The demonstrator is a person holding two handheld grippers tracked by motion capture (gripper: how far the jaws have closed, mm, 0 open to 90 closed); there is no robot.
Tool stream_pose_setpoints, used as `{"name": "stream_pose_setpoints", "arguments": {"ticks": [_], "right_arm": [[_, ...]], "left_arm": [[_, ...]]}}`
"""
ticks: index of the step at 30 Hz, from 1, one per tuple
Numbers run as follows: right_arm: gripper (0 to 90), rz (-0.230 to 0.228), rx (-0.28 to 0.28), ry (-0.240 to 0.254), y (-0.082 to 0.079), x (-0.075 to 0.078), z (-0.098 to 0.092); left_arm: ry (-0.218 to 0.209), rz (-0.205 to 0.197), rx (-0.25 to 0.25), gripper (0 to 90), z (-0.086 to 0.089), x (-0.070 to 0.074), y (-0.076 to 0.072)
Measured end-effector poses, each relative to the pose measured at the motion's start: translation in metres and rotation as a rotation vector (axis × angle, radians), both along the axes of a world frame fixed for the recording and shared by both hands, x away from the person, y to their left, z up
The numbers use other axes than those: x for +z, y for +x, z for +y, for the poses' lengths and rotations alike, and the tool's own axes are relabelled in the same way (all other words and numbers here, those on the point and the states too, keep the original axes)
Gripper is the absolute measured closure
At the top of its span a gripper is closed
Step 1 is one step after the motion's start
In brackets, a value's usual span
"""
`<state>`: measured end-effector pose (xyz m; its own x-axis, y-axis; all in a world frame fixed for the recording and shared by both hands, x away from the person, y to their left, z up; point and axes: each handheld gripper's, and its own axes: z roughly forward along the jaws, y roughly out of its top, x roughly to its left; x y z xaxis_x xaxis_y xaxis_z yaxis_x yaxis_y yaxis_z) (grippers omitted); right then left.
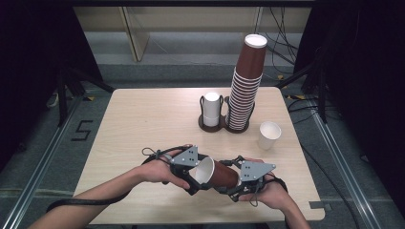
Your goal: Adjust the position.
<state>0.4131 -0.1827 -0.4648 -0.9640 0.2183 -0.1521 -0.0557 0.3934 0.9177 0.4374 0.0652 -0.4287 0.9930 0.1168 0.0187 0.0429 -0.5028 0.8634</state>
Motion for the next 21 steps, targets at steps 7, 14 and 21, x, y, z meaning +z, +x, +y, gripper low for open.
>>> {"name": "stream_pose_setpoints", "arguments": {"ticks": [7,14,21], "right_arm": [[19.6,-0.004,-0.001,-0.022,0.0018,0.0017,0.002],[18.2,-0.005,-0.008,-0.06,0.0028,0.0041,0.0035],[15.1,0.0,-0.019,-0.102,0.0027,0.0038,0.0044]], "left_arm": [[0.031,-0.024,-0.008,11.1,-0.0015,0.0025,-0.0008],[0.063,-0.065,-0.018,11.1,-0.0032,0.0056,-0.0031],[0.089,-0.09,-0.025,11.1,-0.0036,0.0079,-0.0034]]}}
